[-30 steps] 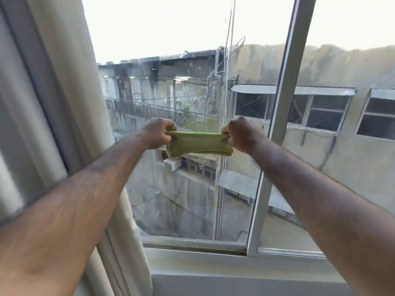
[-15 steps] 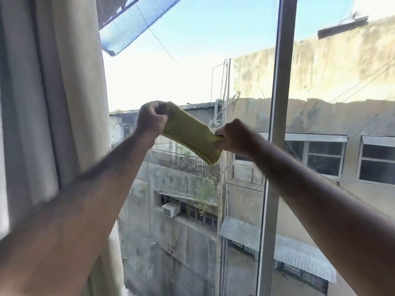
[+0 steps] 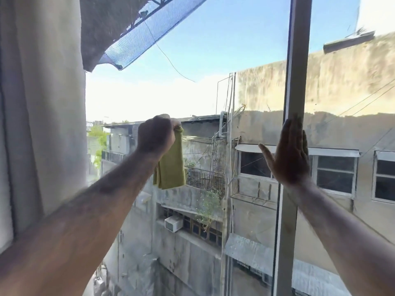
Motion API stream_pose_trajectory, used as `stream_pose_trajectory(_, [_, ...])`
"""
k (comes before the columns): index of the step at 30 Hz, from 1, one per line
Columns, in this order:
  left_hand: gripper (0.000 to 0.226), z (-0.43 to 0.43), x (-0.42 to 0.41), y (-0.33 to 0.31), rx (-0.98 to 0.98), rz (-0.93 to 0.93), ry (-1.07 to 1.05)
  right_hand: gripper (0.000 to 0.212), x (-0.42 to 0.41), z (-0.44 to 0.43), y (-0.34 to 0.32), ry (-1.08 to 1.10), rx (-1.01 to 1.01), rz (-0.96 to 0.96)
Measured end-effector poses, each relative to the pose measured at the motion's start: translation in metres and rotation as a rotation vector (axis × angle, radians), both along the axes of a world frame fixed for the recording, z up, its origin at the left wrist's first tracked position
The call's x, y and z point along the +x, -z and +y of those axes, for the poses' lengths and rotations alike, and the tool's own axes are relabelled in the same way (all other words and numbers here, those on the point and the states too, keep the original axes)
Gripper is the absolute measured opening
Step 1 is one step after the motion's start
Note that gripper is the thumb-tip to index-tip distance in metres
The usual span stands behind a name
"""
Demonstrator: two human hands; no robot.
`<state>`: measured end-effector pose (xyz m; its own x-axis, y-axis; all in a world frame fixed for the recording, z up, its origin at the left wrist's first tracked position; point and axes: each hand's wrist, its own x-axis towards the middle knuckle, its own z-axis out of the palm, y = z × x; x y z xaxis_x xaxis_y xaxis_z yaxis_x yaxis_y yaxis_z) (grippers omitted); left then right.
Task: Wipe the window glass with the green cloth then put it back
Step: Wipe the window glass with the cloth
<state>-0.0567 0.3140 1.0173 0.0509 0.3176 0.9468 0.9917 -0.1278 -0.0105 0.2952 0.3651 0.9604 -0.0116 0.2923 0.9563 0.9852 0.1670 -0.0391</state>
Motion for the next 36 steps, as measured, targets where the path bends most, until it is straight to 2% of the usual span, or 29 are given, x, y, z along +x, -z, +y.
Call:
stream_pose_trajectory(3, [0.022,0.021,0.000,0.008,0.092,-0.032,0.018,0.086,0.008,0.019,0.008,0.033,0.114,-0.024])
stream_pose_trajectory(5, [0.021,0.041,0.003,0.023,0.139,-0.074,0.117,0.081,0.013,0.030,0.012,0.065,0.167,-0.042])
stream_pose_trajectory(9, [0.055,0.073,0.000,0.087,0.140,-0.101,0.287,0.077,0.017,0.044,0.015,0.079,0.232,-0.056])
stream_pose_trajectory(12, [0.057,0.091,-0.009,0.115,0.145,0.014,0.284,0.077,0.018,0.049,0.016,0.087,0.249,-0.066])
stream_pose_trajectory(17, [0.075,0.105,0.024,0.048,0.228,-0.264,0.171,0.078,0.018,0.051,0.017,0.065,0.281,-0.063])
stream_pose_trajectory(19, [0.076,0.109,0.054,0.021,0.249,-0.269,0.154,0.080,0.018,0.051,0.017,0.058,0.275,-0.067])
stream_pose_trajectory(21, [0.076,0.112,0.090,0.023,0.218,-0.090,0.175,0.081,0.019,0.050,0.017,0.048,0.263,-0.066])
stream_pose_trajectory(23, [0.079,0.117,0.109,0.062,0.148,0.288,0.187,0.082,0.018,0.049,0.017,0.046,0.268,-0.067])
stream_pose_trajectory(25, [0.079,0.115,0.092,0.111,0.084,0.689,0.187,0.084,0.017,0.048,0.017,0.049,0.272,-0.069])
stream_pose_trajectory(26, [0.078,0.113,0.072,0.129,0.080,0.792,0.179,0.084,0.017,0.047,0.017,0.048,0.271,-0.070])
stream_pose_trajectory(27, [0.076,0.110,0.051,0.139,0.094,0.803,0.171,0.085,0.017,0.047,0.018,0.049,0.268,-0.070])
stream_pose_trajectory(28, [0.075,0.109,0.030,0.140,0.111,0.723,0.153,0.086,0.017,0.048,0.018,0.055,0.268,-0.068])
stream_pose_trajectory(32, [0.082,0.102,0.011,0.077,0.125,-0.006,0.085,0.089,0.016,0.051,0.018,0.058,0.287,-0.065])
stream_pose_trajectory(33, [0.083,0.101,0.025,0.054,0.144,-0.114,0.104,0.089,0.017,0.051,0.018,0.057,0.294,-0.067])
stream_pose_trajectory(35, [0.080,0.100,0.062,0.021,0.183,-0.155,0.119,0.088,0.017,0.052,0.018,0.050,0.298,-0.066])
stream_pose_trajectory(36, [0.078,0.102,0.082,0.014,0.191,-0.088,0.121,0.088,0.018,0.053,0.018,0.045,0.297,-0.063])
